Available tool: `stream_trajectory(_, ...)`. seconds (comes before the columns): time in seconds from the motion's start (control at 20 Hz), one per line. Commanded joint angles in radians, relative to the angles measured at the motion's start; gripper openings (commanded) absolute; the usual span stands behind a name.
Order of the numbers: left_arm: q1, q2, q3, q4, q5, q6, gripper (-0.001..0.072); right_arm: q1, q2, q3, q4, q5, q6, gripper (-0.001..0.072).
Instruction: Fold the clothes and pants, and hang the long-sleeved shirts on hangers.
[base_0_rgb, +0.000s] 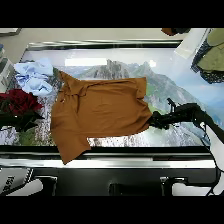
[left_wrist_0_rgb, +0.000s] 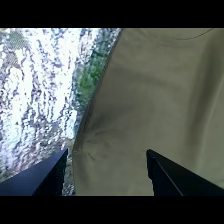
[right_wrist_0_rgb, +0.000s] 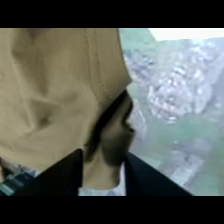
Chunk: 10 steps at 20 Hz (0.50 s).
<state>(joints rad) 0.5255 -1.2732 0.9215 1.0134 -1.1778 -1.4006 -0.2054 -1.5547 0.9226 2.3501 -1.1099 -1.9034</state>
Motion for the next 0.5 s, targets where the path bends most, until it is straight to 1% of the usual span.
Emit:
stream_trajectory(0.0,0.001,0.001,-0.058,-0.004,0.027,0.031,0.0566,0.005,0.0,-0.006,-0.005,0.034,-0.005,0.0024)
stream_trajectory(0.1,0.001,0.001,-0.113,-0.03,0.034,0.084,0.0566,0.005,0.001,-0.006,-0.005,0.023,-0.005,0.0032)
stream_trajectory(0.35,-0.002,0.0,-0.207,-0.061,0.154,0.093,0.0564,0.005,0.001,-0.006,-0.005,-0.016,-0.003,0.0031)
stream_trajectory(0.45,-0.01,-0.015,-0.21,-0.071,0.169,0.1,0.0559,0.005,0.001,-0.006,-0.003,-0.028,-0.003,0.0031)
